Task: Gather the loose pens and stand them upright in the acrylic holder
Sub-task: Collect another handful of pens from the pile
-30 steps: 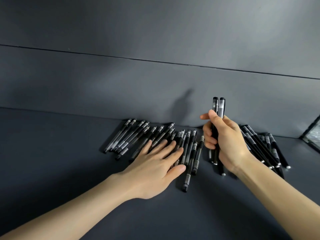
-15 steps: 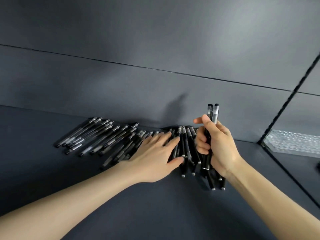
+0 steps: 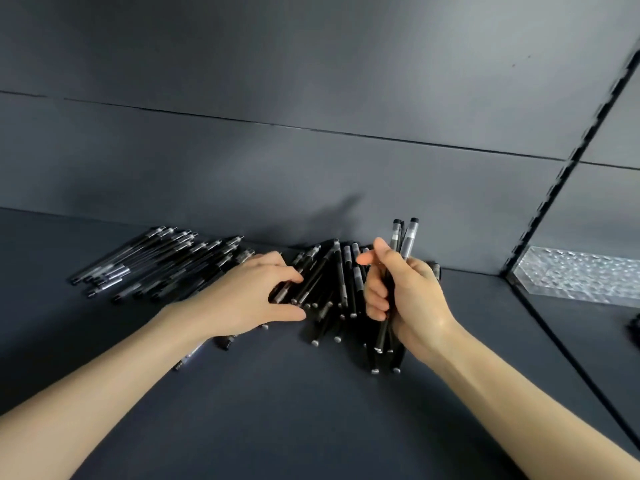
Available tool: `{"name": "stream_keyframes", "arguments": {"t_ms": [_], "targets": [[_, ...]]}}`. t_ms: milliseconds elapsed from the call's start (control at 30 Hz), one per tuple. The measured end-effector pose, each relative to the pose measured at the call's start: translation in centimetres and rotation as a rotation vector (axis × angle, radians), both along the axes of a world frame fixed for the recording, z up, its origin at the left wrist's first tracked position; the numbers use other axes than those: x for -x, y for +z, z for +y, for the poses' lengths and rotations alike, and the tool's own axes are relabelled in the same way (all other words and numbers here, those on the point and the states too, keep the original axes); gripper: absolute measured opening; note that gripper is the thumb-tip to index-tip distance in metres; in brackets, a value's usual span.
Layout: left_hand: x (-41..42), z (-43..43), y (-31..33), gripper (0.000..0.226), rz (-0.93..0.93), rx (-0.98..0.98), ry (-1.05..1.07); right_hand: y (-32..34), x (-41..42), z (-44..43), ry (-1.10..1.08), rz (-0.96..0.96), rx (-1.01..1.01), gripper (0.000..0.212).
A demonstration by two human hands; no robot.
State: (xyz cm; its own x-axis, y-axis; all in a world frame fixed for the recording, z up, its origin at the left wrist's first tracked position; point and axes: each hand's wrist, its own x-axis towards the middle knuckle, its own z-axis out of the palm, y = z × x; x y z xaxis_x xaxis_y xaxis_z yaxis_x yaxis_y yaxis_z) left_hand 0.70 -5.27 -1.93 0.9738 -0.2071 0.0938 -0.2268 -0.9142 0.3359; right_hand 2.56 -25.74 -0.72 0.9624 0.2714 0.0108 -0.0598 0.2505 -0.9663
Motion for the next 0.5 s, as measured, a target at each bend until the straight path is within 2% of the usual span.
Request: {"name": "stream_keyframes", "arguments": {"t_ms": [100,400,500], "targets": [[0.1,-0.2,-0.1,0.051,-0.032,-0.028,0.008,-0.1,0.1,0.3,0.002,0.003,0.012,0.031],[0.2,0.6,0.3,0.028,-0.040,0.238,0.140,-0.1,-0.1,0.7,-0.018,-0.025,0.048,0.027],[0.1,1.1,0.3,0.020,-0.058,0.252,0.167,0.0,0.1,0.9,-0.022,-0.046,0.095,0.024]]}}
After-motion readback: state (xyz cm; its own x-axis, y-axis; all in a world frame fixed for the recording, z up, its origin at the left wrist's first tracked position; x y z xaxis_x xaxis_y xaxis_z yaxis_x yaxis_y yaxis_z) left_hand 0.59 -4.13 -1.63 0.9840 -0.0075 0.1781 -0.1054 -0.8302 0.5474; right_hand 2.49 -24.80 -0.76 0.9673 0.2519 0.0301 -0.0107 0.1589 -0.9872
